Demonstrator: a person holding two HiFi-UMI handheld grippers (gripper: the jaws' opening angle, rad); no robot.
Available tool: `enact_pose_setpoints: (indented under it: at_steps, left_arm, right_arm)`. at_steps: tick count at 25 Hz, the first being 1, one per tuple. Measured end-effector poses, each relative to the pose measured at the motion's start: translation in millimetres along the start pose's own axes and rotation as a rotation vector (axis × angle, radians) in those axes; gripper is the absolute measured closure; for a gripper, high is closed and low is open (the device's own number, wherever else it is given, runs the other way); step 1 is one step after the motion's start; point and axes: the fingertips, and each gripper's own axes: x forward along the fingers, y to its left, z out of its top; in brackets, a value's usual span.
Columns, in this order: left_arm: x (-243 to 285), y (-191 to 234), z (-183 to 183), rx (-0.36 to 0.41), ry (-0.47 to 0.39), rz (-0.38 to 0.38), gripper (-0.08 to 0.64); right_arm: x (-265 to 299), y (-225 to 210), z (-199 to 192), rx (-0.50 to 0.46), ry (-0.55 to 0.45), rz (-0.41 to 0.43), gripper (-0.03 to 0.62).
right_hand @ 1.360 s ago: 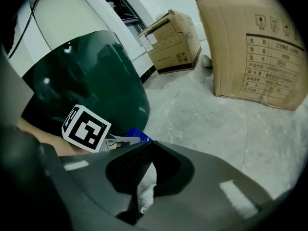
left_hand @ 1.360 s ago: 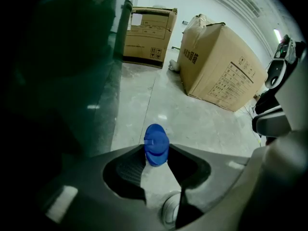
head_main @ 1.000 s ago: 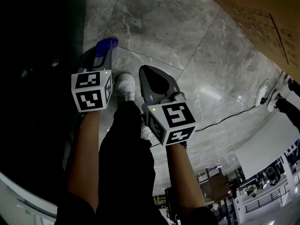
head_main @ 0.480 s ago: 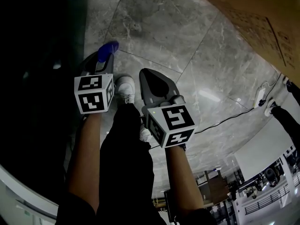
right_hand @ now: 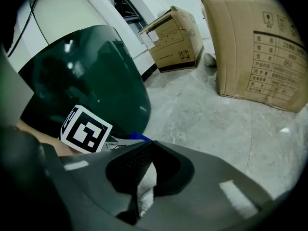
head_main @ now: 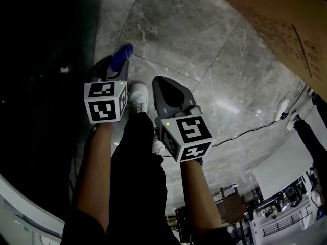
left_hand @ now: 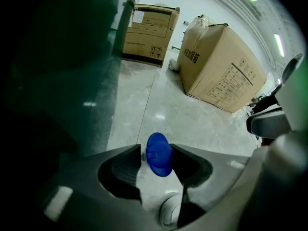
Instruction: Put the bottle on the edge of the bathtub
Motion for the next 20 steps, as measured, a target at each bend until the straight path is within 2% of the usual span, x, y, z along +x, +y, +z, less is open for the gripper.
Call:
enact_pose_setpoints:
  at_steps: [20]
  left_arm:
    - [-20.5,-13.2,9.0,0.005,-0.009,0.01,0.374]
  right_arm:
    - [-19.5,7.4,13.8,-0.027,-0.011,0.017,0.578]
